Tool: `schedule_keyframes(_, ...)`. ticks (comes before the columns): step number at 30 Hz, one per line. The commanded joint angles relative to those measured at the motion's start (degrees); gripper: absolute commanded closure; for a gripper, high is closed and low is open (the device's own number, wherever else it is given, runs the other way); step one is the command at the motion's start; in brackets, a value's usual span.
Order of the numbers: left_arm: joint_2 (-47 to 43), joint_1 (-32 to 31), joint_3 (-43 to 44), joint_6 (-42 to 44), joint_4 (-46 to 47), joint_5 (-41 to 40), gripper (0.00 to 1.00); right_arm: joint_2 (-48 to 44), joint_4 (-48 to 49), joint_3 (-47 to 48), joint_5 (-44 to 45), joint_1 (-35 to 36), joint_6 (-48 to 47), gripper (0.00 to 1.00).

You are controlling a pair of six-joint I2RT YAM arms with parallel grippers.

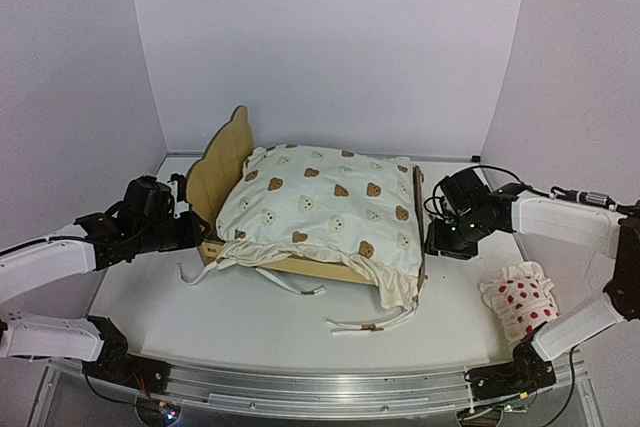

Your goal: Set up the pet bed

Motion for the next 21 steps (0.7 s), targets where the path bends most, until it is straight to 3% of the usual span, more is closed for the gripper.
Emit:
schedule_keyframes(1, 4.4, 0.7, 4.4, 3.2, 3.3, -9.0, 0.76, -0.7, 5.1, -2.5, -7.4, 3.6, 2.6, 0.49)
schedule_keyframes(7, 11.2, 3.7, 9.5, 6.2, 4.4, -14.6, 0.74, 3.4, 8.1, -1.1, -6.0, 14.4, 3.4, 0.49)
schedule_keyframes(16, 17.6, 11.8, 14.3, 7.3, 5.2, -12.5, 0.71, 11.3, 12.9, 6.0, -10.7, 24.4, 0.9, 0.48)
schedule_keyframes(21, 11.8, 11.9, 12.2, 5.5, 1.3, -10.5, 0.69, 4.6, 4.2, 5.5, 0.0, 24.5, -2.7, 0.45)
